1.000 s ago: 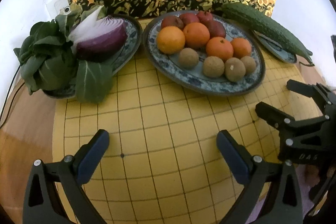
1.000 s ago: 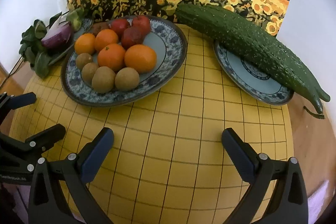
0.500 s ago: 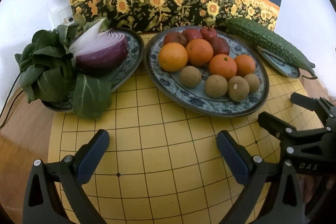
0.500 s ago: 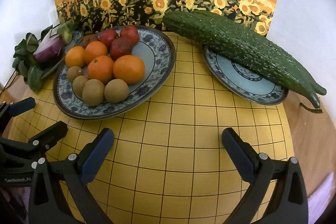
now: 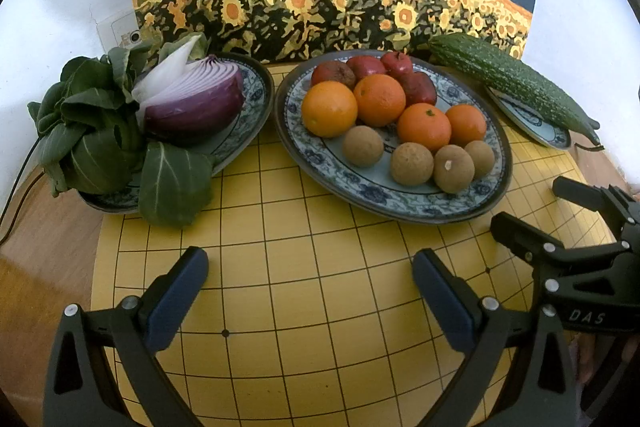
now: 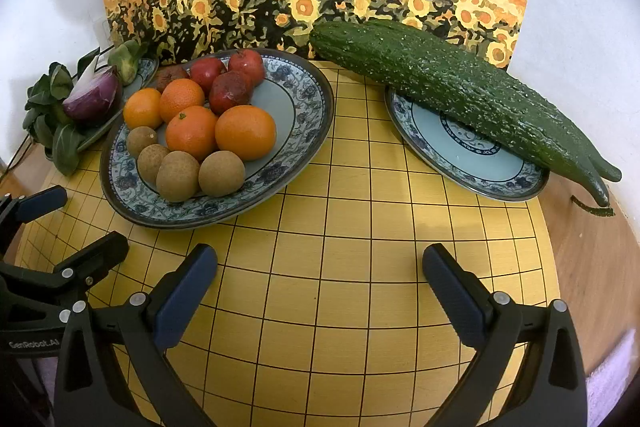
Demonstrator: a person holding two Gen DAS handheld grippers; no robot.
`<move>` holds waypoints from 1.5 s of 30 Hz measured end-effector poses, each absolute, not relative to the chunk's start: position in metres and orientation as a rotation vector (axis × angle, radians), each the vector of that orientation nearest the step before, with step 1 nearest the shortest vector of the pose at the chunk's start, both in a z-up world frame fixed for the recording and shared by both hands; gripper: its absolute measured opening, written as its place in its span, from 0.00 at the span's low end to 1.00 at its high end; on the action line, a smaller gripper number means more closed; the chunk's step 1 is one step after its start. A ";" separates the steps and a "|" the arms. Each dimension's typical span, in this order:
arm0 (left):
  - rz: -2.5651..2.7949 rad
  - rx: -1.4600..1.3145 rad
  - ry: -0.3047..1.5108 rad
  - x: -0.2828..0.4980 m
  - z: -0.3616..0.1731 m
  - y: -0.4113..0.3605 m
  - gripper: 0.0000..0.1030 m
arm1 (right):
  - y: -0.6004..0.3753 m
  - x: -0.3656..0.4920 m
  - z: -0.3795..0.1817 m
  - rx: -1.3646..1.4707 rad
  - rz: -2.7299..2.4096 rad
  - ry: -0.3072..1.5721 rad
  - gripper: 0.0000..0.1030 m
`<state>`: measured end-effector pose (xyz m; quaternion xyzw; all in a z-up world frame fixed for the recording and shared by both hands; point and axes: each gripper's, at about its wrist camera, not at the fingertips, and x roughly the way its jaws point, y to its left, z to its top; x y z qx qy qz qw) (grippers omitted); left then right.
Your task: Organize fruits
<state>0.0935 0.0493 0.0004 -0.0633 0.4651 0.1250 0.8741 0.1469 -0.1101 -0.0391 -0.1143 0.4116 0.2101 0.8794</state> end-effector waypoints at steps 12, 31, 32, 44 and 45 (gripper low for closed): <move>0.261 -0.133 0.971 0.093 0.001 0.050 1.00 | -0.110 0.147 -0.039 -0.238 0.437 0.858 1.00; 0.257 -0.130 0.971 0.092 0.001 0.049 1.00 | -0.111 0.147 -0.039 -0.233 0.429 0.858 1.00; 0.256 -0.130 0.970 0.092 0.001 0.049 1.00 | -0.111 0.147 -0.039 -0.233 0.429 0.858 1.00; 0.256 -0.130 0.970 0.093 0.001 0.049 1.00 | -0.110 0.147 -0.039 -0.234 0.429 0.858 1.00; 0.252 -0.129 0.970 0.093 0.001 0.049 1.00 | -0.110 0.147 -0.039 -0.234 0.428 0.858 1.00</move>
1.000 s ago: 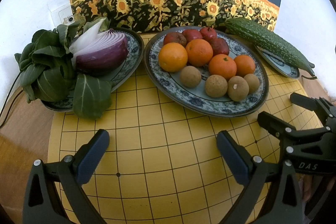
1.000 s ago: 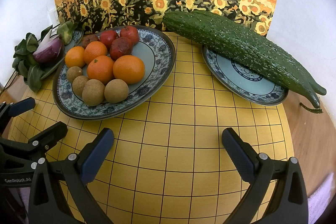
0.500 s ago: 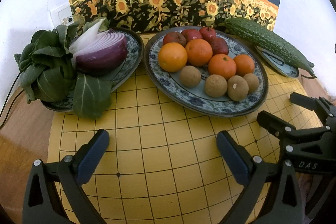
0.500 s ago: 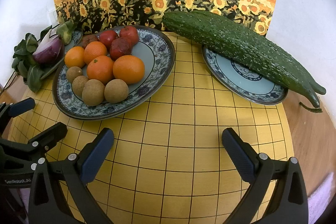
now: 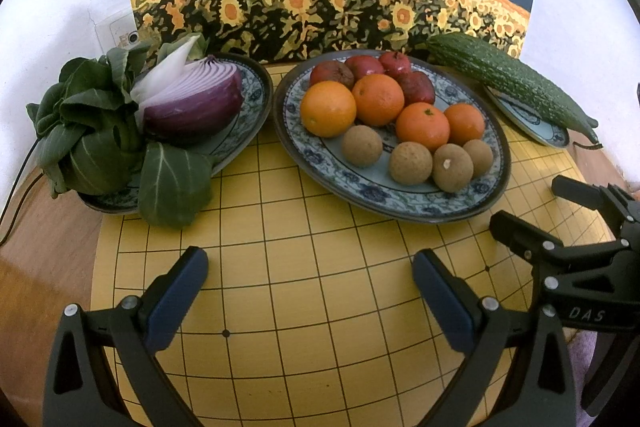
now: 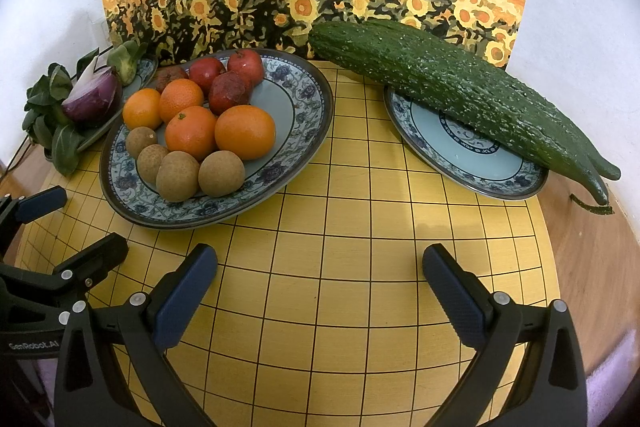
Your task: Organize fruits
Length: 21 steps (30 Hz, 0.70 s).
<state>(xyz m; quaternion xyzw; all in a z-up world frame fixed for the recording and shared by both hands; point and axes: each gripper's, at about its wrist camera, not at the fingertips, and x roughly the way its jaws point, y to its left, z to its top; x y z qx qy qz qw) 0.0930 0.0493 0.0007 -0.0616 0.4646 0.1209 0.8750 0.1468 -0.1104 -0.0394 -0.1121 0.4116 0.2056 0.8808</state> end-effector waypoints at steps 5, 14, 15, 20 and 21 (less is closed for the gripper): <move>0.246 -0.126 0.970 0.093 0.001 0.050 1.00 | -0.111 0.147 -0.039 -0.234 0.429 0.858 1.00; 0.249 -0.128 0.970 0.093 0.001 0.049 1.00 | -0.111 0.147 -0.039 -0.234 0.429 0.858 1.00; 0.249 -0.128 0.970 0.092 0.001 0.049 1.00 | -0.110 0.147 -0.039 -0.234 0.429 0.858 1.00; 0.249 -0.128 0.970 0.092 0.001 0.049 1.00 | -0.111 0.147 -0.039 -0.234 0.429 0.858 1.00; 0.249 -0.128 0.970 0.093 0.001 0.049 1.00 | -0.110 0.147 -0.039 -0.234 0.429 0.858 1.00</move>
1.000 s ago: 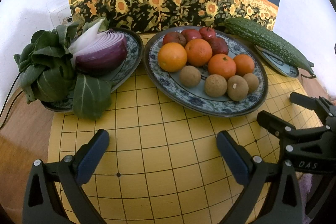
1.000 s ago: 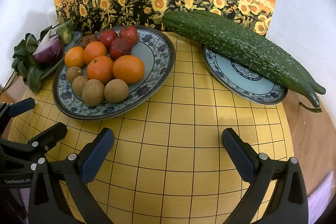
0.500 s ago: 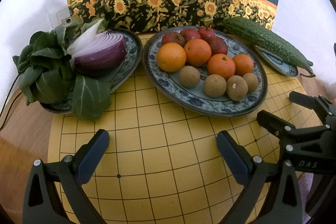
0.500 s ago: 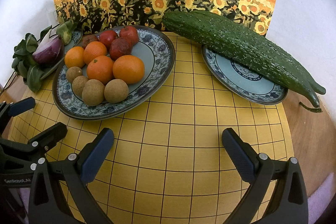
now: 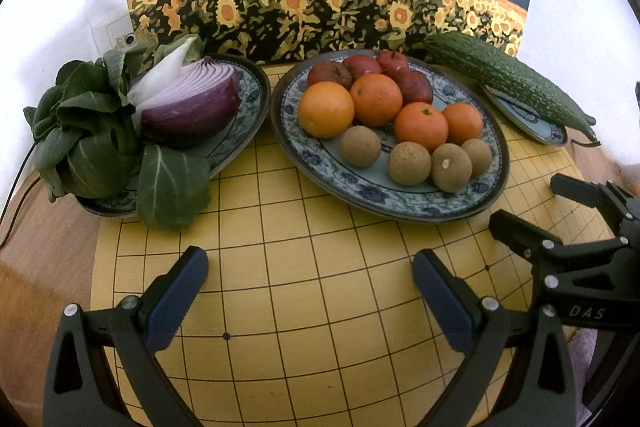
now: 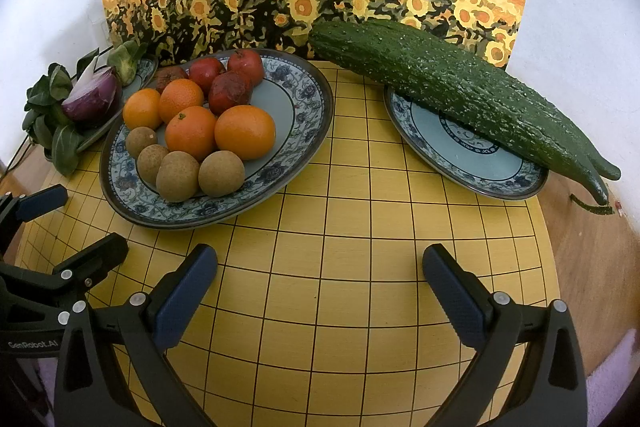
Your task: Organize fruits
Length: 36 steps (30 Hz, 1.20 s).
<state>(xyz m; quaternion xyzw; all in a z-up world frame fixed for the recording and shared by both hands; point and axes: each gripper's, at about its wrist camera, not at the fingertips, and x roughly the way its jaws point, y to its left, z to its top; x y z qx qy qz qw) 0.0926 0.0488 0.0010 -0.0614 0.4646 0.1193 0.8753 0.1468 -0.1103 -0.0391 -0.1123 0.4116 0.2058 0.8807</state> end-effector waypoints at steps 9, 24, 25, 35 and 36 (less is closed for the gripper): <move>0.249 -0.128 0.970 0.093 0.001 0.049 1.00 | -0.110 0.147 -0.039 -0.234 0.429 0.858 1.00; 0.240 -0.125 0.970 0.094 0.001 0.049 1.00 | -0.110 0.147 -0.039 -0.234 0.430 0.858 1.00; 0.237 -0.124 0.970 0.095 0.001 0.049 1.00 | -0.110 0.147 -0.039 -0.234 0.430 0.858 1.00; 0.234 -0.123 0.971 0.097 0.001 0.050 1.00 | -0.110 0.147 -0.039 -0.235 0.430 0.858 1.00; 0.233 -0.123 0.971 0.097 0.001 0.050 1.00 | -0.110 0.147 -0.039 -0.235 0.430 0.858 1.00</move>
